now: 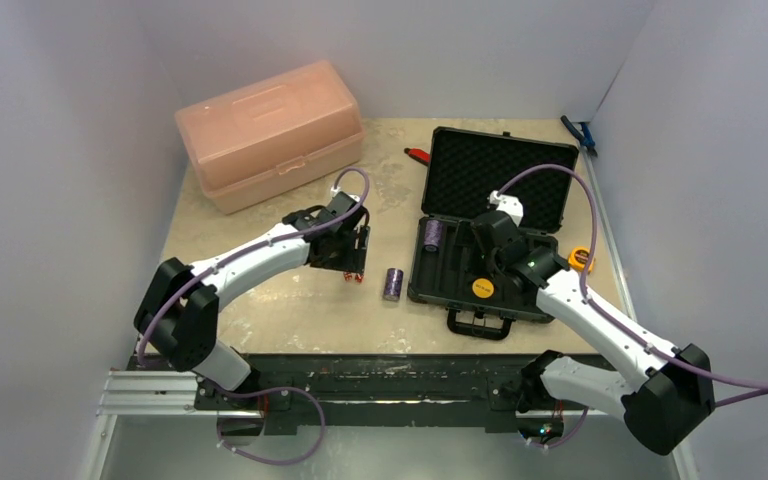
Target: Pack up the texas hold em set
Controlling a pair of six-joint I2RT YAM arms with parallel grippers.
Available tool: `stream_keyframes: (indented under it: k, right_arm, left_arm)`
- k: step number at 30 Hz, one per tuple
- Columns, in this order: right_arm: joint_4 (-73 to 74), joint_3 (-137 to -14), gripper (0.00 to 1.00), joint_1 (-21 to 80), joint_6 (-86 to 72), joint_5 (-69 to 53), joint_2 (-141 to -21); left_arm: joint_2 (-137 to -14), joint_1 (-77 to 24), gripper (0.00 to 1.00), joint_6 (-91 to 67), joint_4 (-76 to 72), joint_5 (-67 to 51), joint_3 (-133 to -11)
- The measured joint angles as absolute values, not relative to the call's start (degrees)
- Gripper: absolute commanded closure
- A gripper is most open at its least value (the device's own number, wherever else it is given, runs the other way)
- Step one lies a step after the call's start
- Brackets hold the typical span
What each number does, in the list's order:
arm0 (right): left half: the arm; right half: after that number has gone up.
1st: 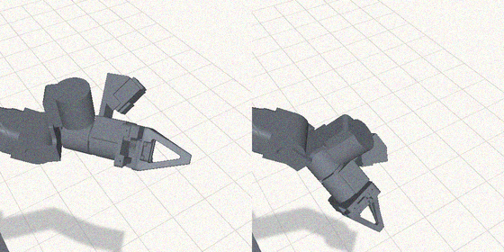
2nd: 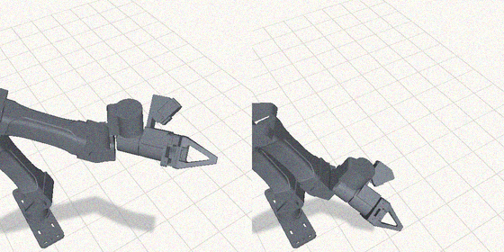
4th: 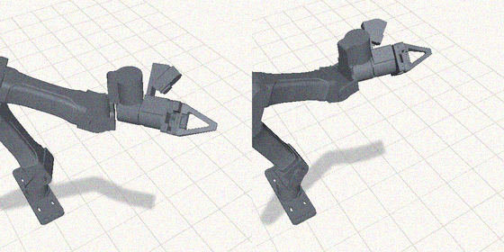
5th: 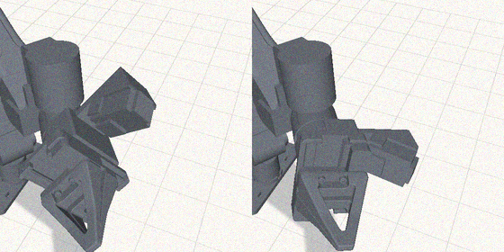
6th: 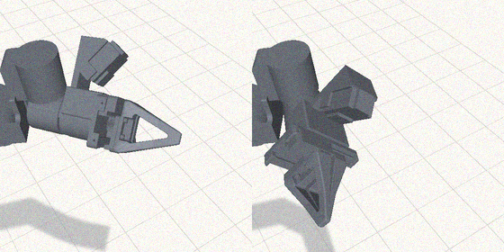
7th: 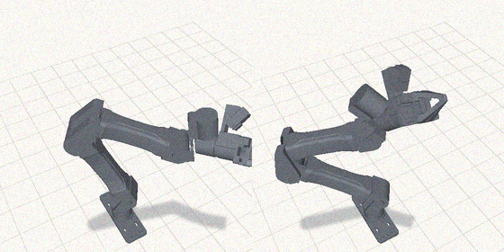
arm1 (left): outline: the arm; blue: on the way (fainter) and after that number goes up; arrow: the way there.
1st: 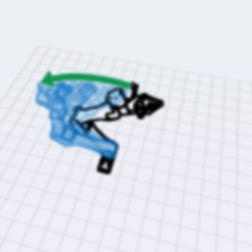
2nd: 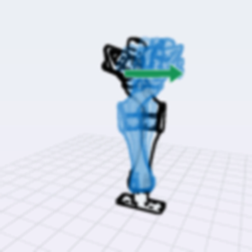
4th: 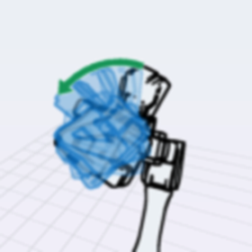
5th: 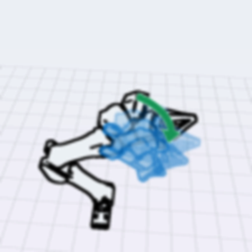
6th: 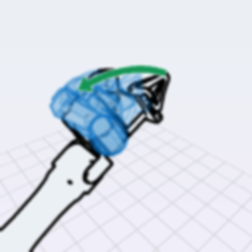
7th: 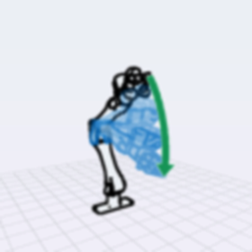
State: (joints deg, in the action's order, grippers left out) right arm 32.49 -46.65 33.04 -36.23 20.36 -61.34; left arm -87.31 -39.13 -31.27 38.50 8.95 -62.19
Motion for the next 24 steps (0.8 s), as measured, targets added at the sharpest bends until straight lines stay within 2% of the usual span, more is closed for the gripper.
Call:
stream_keyframes:
  k: [5,15,24]
  right_arm:
    - [32.1,-46.4,0.02,33.0,-36.2,19.7,-61.6]
    - [31.6,-46.3,0.02,33.0,-36.2,18.4,-62.4]
    - [31.3,-45.6,0.03,33.0,-36.2,18.3,-62.6]
  left_arm:
    - [-90.9,-39.1,0.45,-34.4,39.2,12.1,-64.4]
    - [-96.6,-39.0,0.50,-40.3,41.7,16.6,-67.7]
    - [-96.9,-38.3,0.55,-42.5,40.6,15.7,-66.2]
